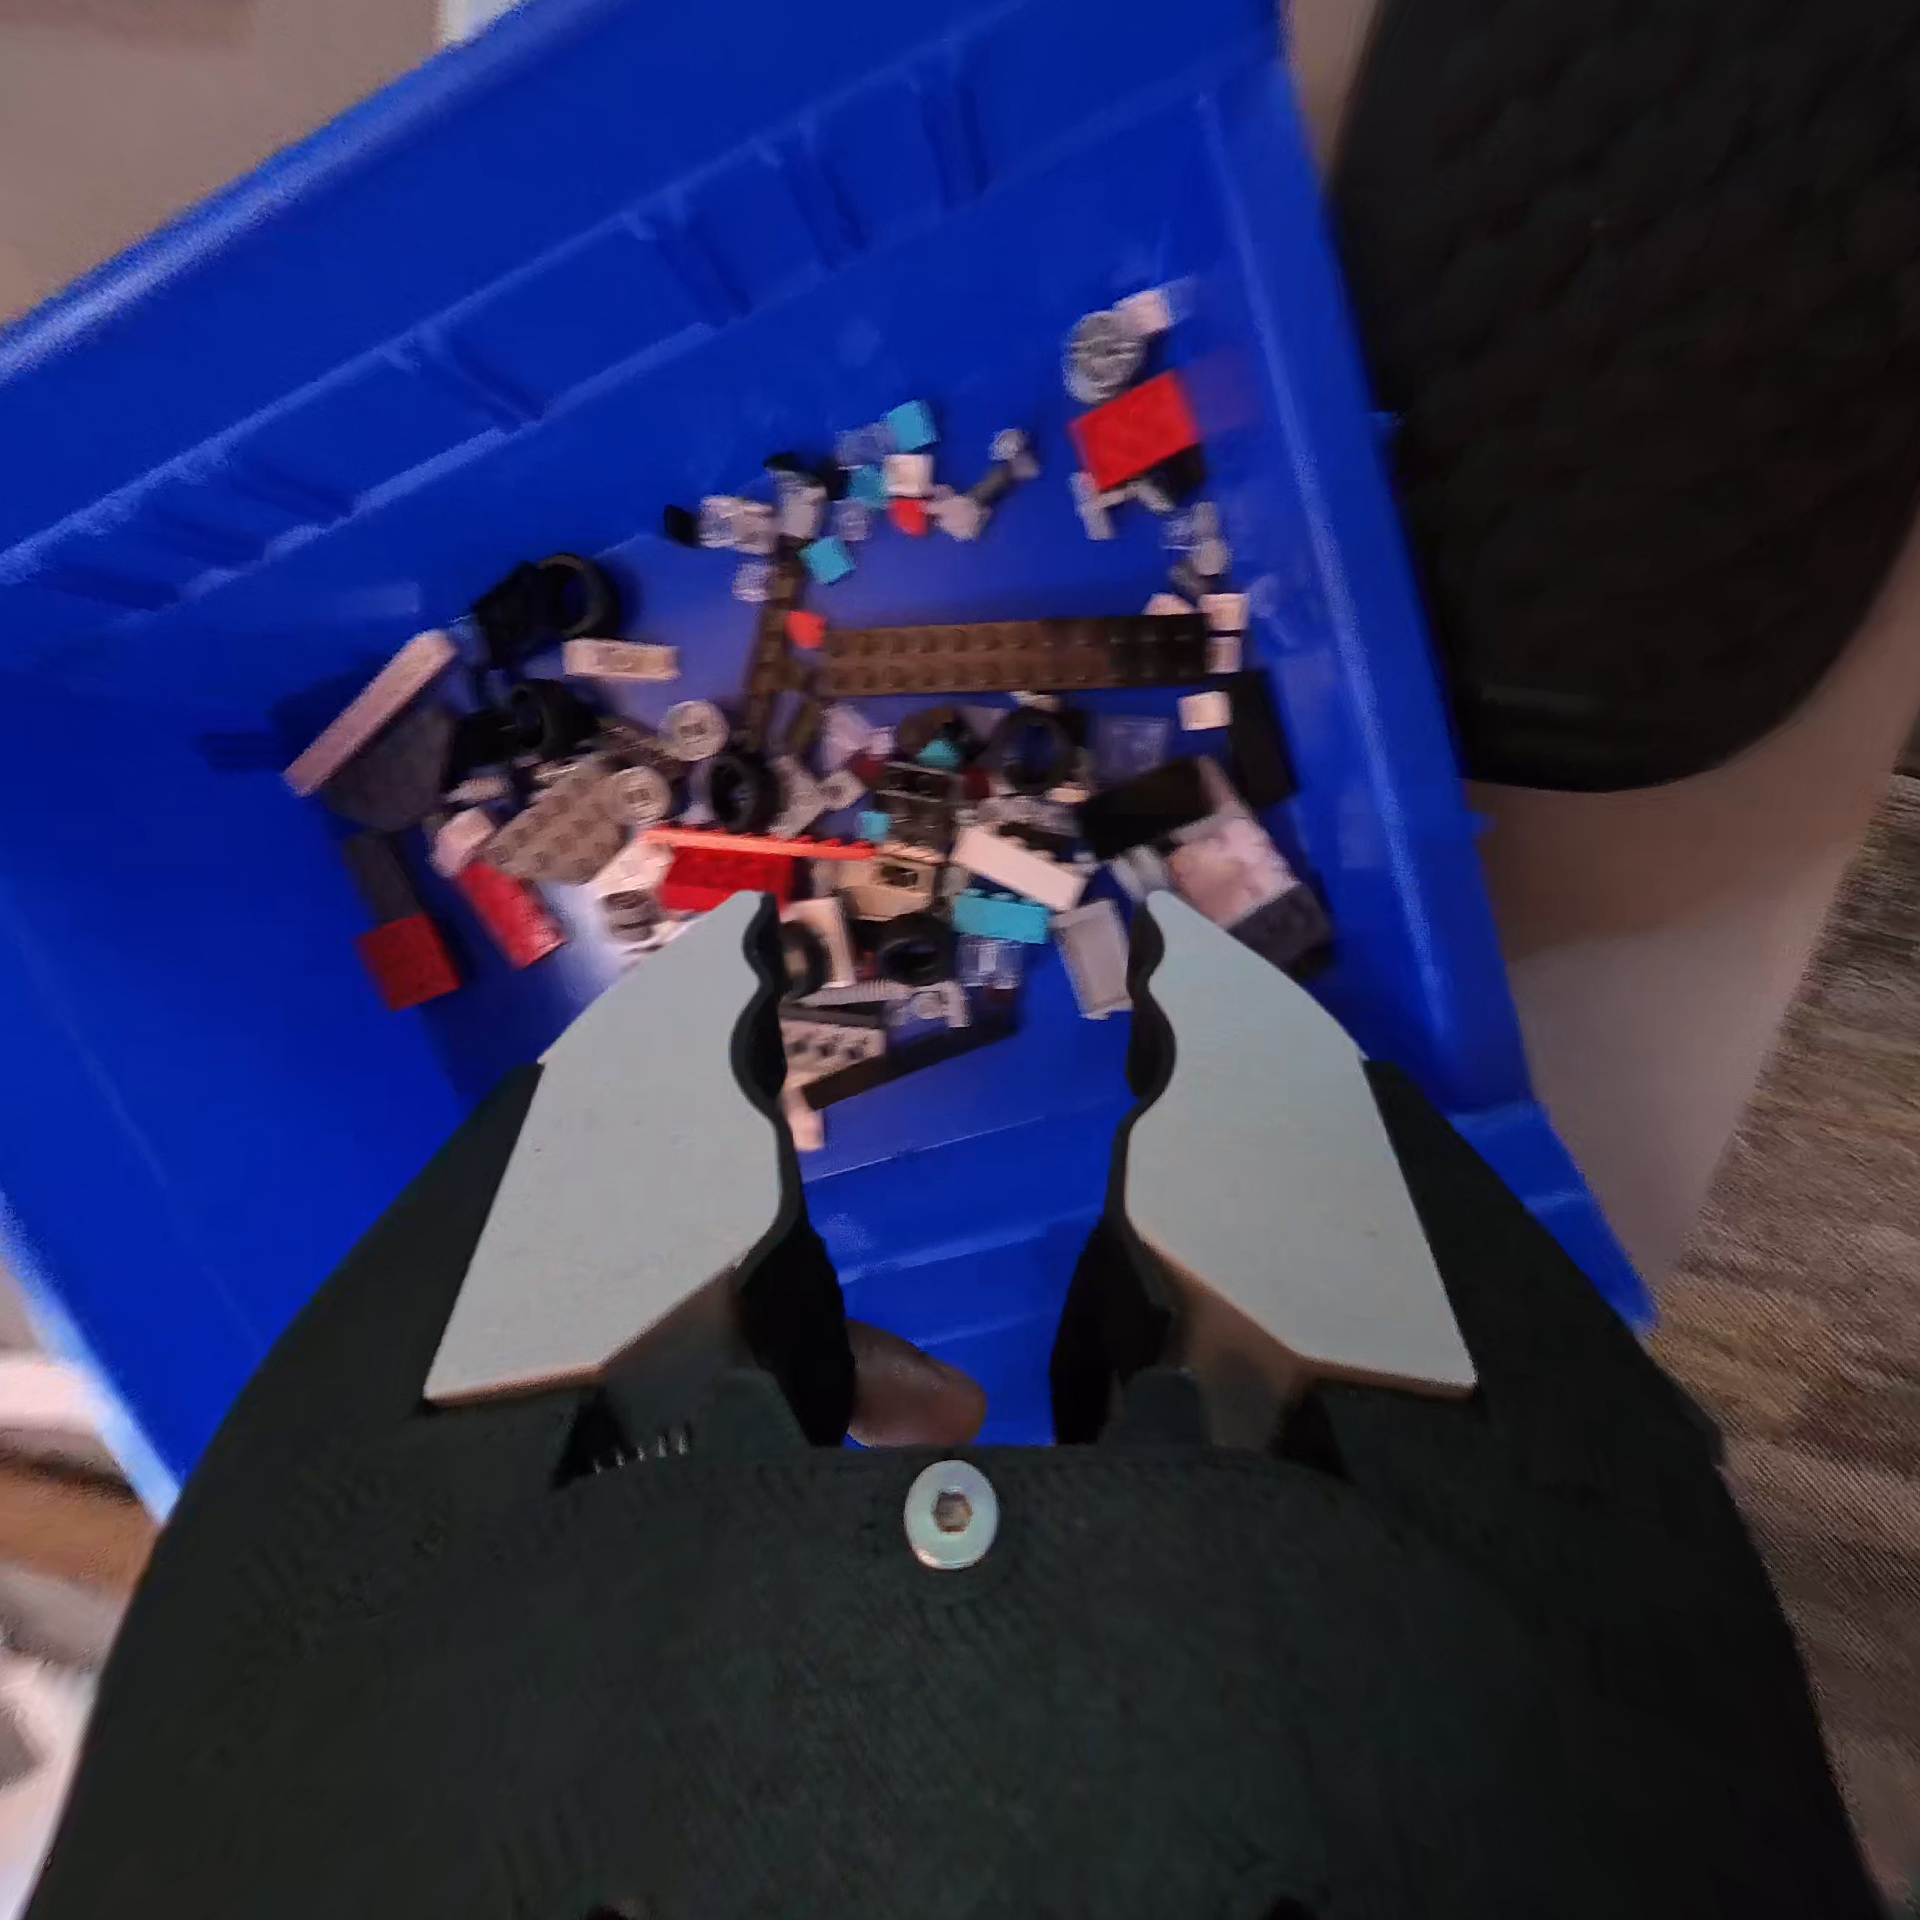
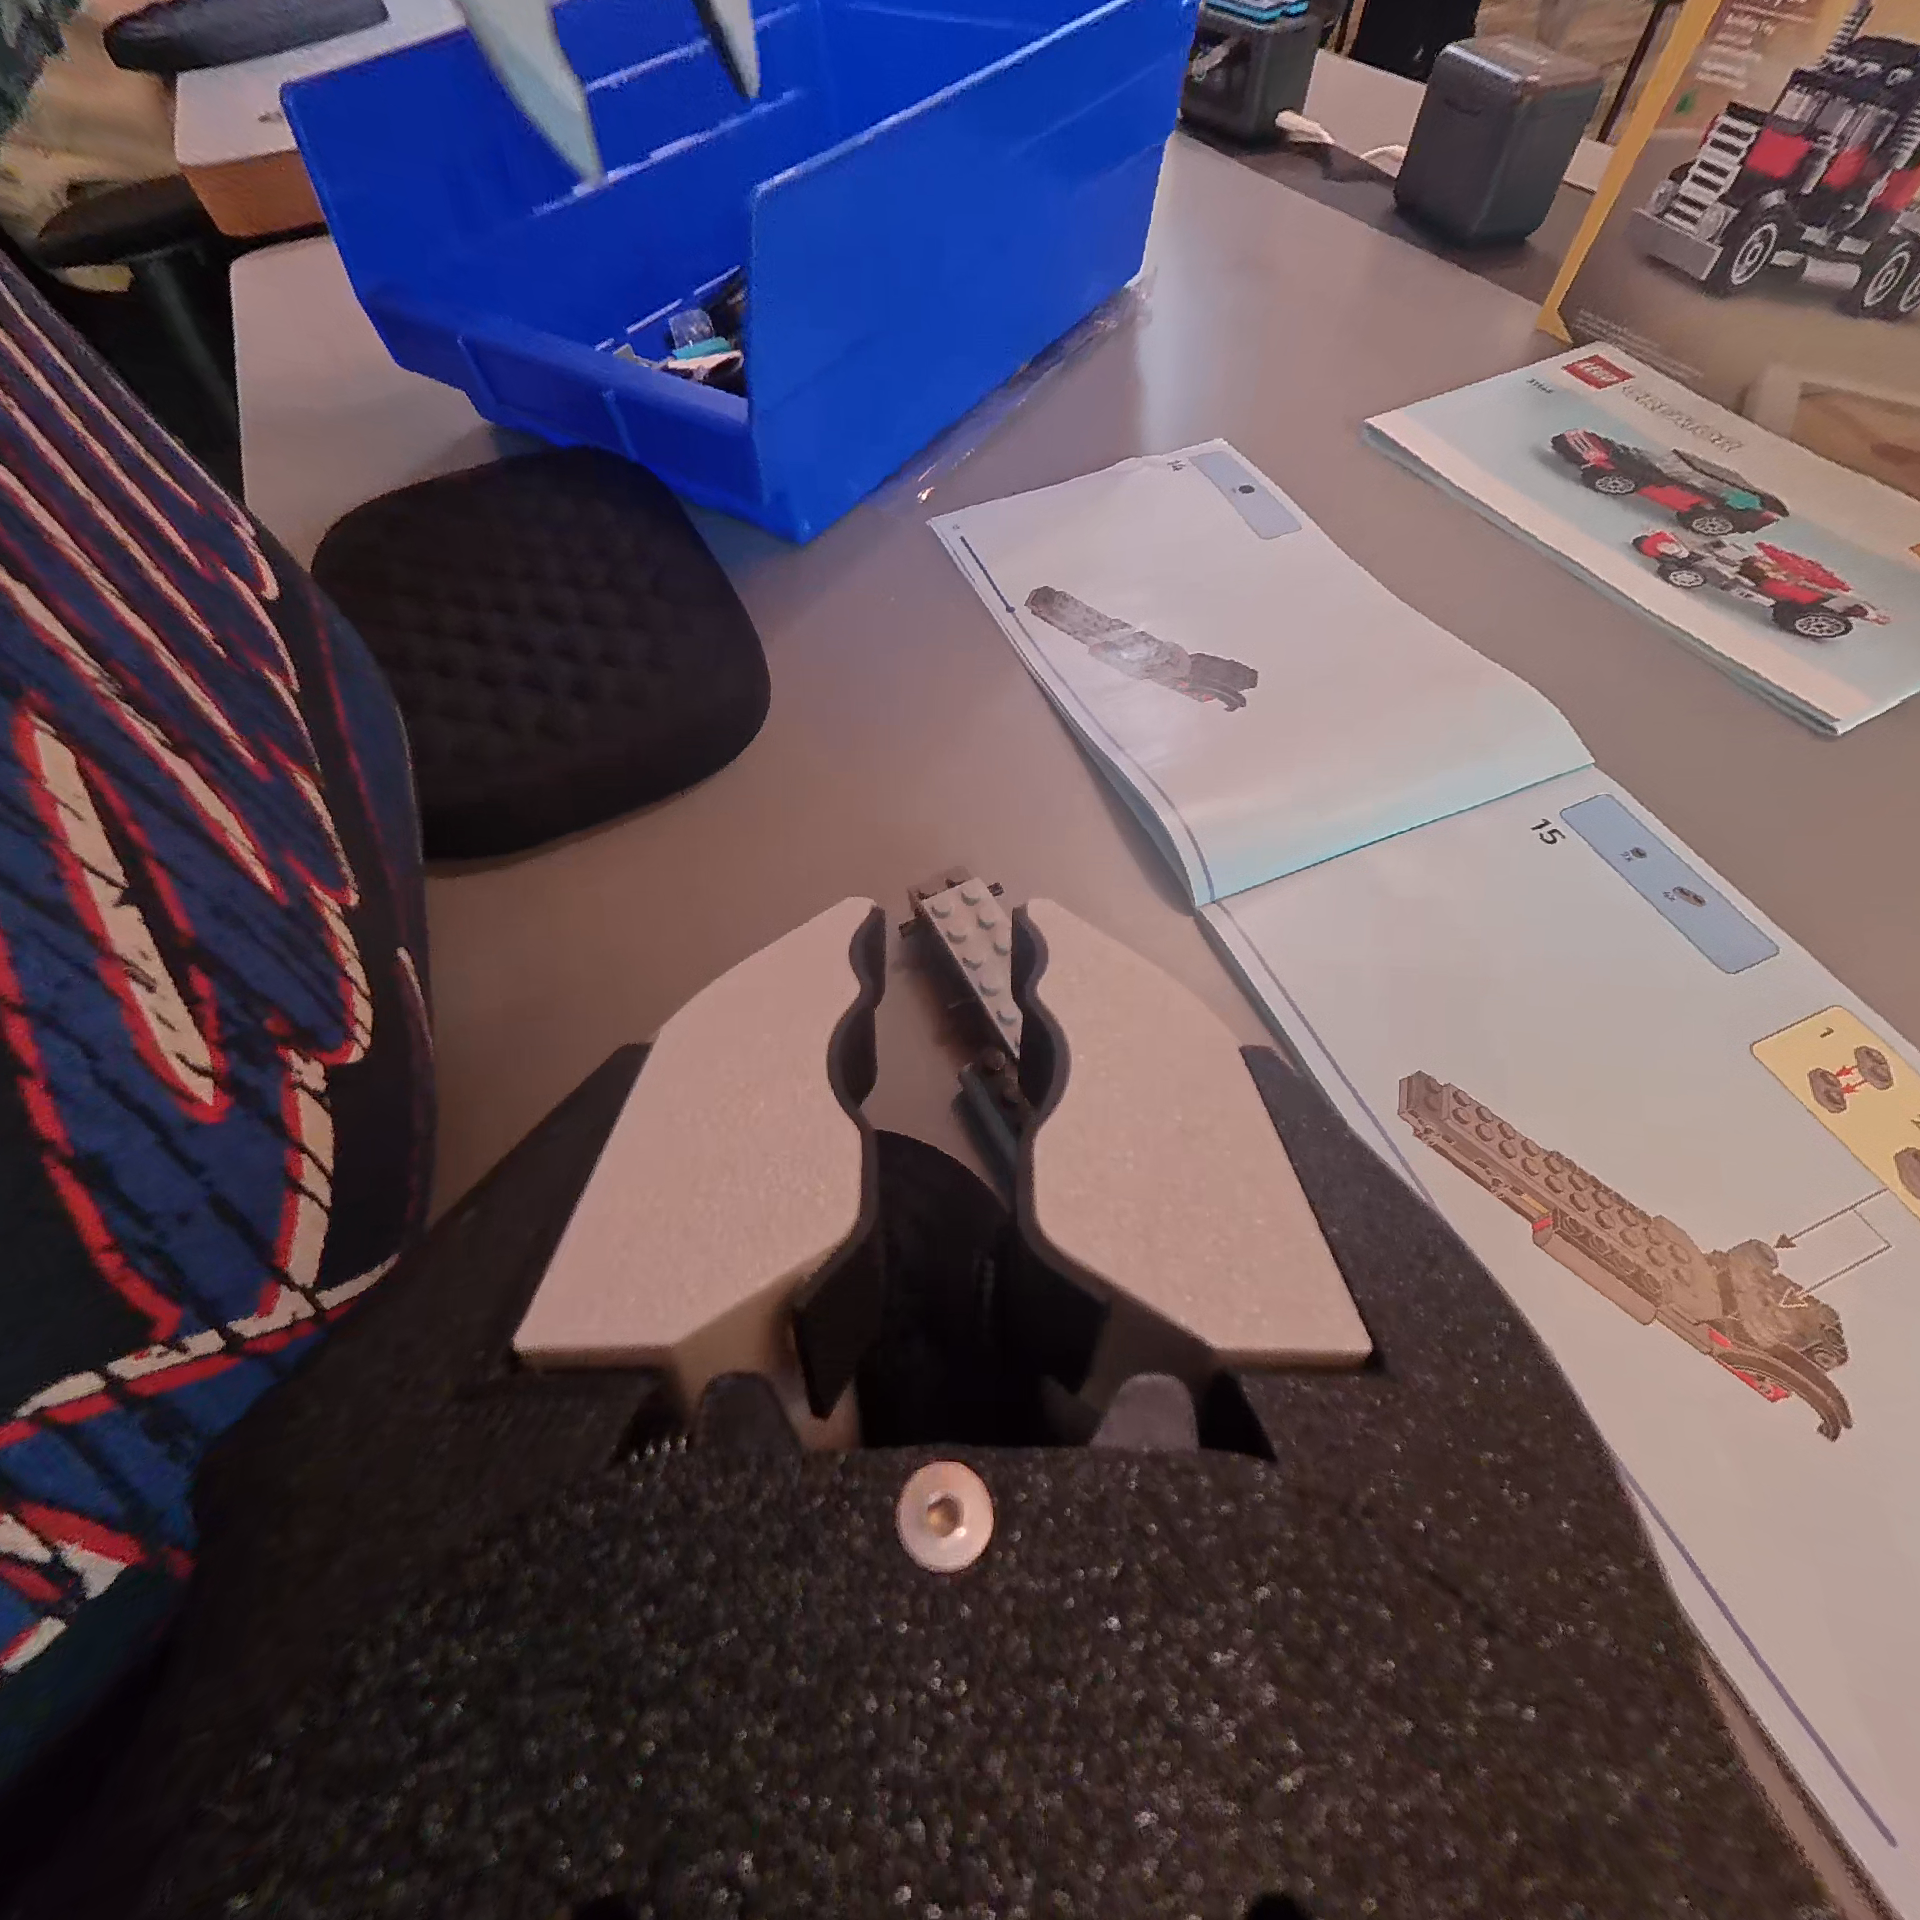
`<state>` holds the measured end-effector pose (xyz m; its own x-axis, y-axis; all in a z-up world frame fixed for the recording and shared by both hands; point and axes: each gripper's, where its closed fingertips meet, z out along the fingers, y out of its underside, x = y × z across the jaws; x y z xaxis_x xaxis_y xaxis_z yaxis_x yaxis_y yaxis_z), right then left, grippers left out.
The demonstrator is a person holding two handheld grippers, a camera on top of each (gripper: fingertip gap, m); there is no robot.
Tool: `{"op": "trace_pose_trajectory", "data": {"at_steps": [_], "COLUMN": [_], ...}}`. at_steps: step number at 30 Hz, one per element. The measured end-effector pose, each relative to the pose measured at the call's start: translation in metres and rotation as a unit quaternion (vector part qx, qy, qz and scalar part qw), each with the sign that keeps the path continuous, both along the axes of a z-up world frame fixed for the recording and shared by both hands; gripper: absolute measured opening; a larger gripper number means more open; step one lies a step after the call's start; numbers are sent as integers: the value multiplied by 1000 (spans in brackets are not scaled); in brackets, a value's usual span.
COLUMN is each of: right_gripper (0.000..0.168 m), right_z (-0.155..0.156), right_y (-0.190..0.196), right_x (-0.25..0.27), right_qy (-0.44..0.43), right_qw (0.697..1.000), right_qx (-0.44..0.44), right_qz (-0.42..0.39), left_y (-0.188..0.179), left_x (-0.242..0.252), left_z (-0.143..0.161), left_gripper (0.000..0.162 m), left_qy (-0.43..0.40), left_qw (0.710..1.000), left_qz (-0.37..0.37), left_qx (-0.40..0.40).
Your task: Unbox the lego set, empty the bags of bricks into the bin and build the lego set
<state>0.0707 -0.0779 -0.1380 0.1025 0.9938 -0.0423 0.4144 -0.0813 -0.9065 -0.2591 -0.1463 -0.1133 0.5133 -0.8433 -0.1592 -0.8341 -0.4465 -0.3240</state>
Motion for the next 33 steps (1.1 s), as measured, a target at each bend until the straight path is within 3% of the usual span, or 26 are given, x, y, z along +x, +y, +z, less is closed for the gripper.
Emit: {"op": "trace_pose_trajectory", "data": {"at_steps": [1,6,13,16,19,22,24,27,30,33], "right_gripper": [23,23,24,24,24,23,23,23,23,21], "right_z": [-1,-4,-2,0,2,2,2,4,10,19], "right_y": [-1,-3,0,-1,-1,0,-1,-3,-5,-6], "right_x": [0,-1,0,0,1,1,1,1,3,6], "right_qy": [-6,-17,-7,-2,2,4,4,13,35,63], "right_qw": [1000,1000,1000,1000,1000,1000,1000,1000,999,998], "right_qx": [4,11,-1,8,15,15,13,10,13,28], "right_qz": [3,9,2,0,-3,-4,0,8,14,10], "left_y": [10,40,37,33,28,-4,-31,-48,-38,-41], "left_x": [-9,-37,-31,-35,-63,-88,-92,-65,-42,-45], "left_z": [3,19,1,5,32,50,35,-5,-10,-13], "left_gripper": [63,60,60,61,61,68,78,91,71,54], "left_qy": [17,6,15,38,43,-13,-49,-127,-213,-156], "left_qw": [999,985,994,990,945,849,798,778,776,801], "left_qz": [25,127,91,126,296,488,568,601,585,573], "left_qx": [31,118,52,50,130,201,197,132,102,78]}}
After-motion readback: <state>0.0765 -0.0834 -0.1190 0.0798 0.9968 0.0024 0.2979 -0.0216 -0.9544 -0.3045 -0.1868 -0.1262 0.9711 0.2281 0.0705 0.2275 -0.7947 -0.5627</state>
